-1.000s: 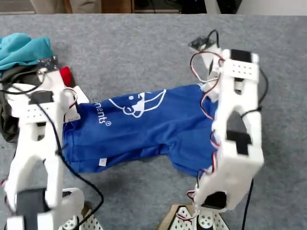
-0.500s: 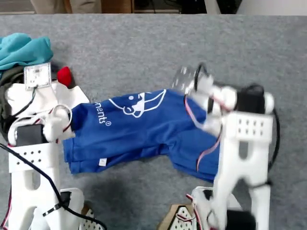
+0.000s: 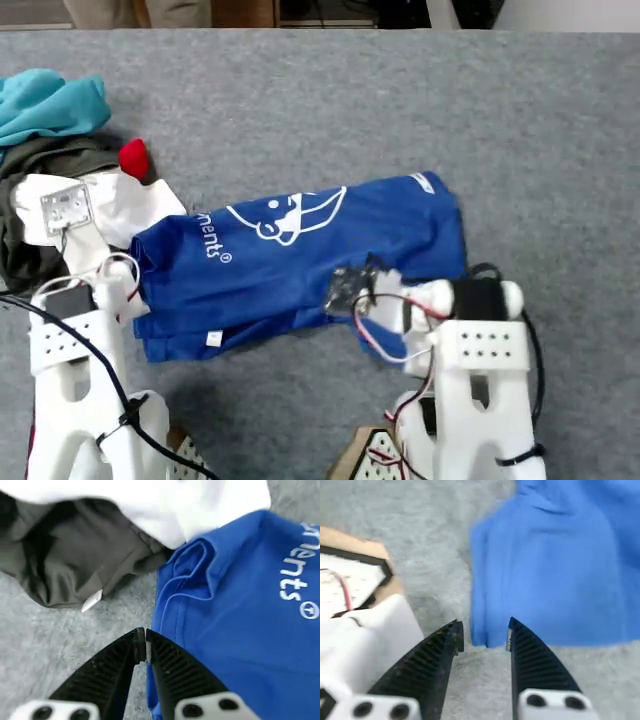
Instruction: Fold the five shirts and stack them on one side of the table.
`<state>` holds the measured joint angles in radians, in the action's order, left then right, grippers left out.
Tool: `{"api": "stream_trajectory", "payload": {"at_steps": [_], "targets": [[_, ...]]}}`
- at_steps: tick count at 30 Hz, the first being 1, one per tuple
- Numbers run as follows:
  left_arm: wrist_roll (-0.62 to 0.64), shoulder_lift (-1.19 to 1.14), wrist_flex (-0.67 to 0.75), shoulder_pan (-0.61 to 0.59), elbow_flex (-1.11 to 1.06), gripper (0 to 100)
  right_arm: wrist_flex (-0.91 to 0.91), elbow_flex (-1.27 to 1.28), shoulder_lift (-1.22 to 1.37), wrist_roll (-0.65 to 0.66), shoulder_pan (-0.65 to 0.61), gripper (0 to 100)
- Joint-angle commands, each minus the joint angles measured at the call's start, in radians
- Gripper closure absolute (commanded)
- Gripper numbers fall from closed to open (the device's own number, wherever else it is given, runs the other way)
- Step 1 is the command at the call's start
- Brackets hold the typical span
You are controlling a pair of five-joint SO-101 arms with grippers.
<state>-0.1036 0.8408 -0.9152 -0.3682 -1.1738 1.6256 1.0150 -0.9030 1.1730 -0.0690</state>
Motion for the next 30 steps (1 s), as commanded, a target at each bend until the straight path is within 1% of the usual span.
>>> {"api": "stream_trajectory", "payload": {"at_steps": [1,3,7,11,17,28,30], "targets": [[0.037,0.001,0.084,-0.012,-0.049,98,-0.002,0.021,-0.012,0.009,-0.064,83.5],[0.038,0.001,0.110,-0.008,-0.064,98,-0.009,0.021,-0.012,0.008,-0.082,83.5],[0.037,0.001,0.107,-0.005,-0.064,98,-0.038,0.027,0.024,0.006,-0.085,82.7],[0.040,0.001,0.110,-0.005,-0.064,98,-0.117,0.039,0.140,-0.018,-0.085,75.8],[0.040,0.001,0.114,-0.005,-0.066,98,-0.269,0.097,0.268,-0.025,-0.087,79.0],[0.037,0.001,0.114,-0.005,-0.071,98,-0.588,0.266,0.344,-0.032,-0.079,79.0],[0.037,0.001,0.115,-0.005,-0.071,98,-0.597,0.268,0.351,-0.032,-0.077,81.2]]}}
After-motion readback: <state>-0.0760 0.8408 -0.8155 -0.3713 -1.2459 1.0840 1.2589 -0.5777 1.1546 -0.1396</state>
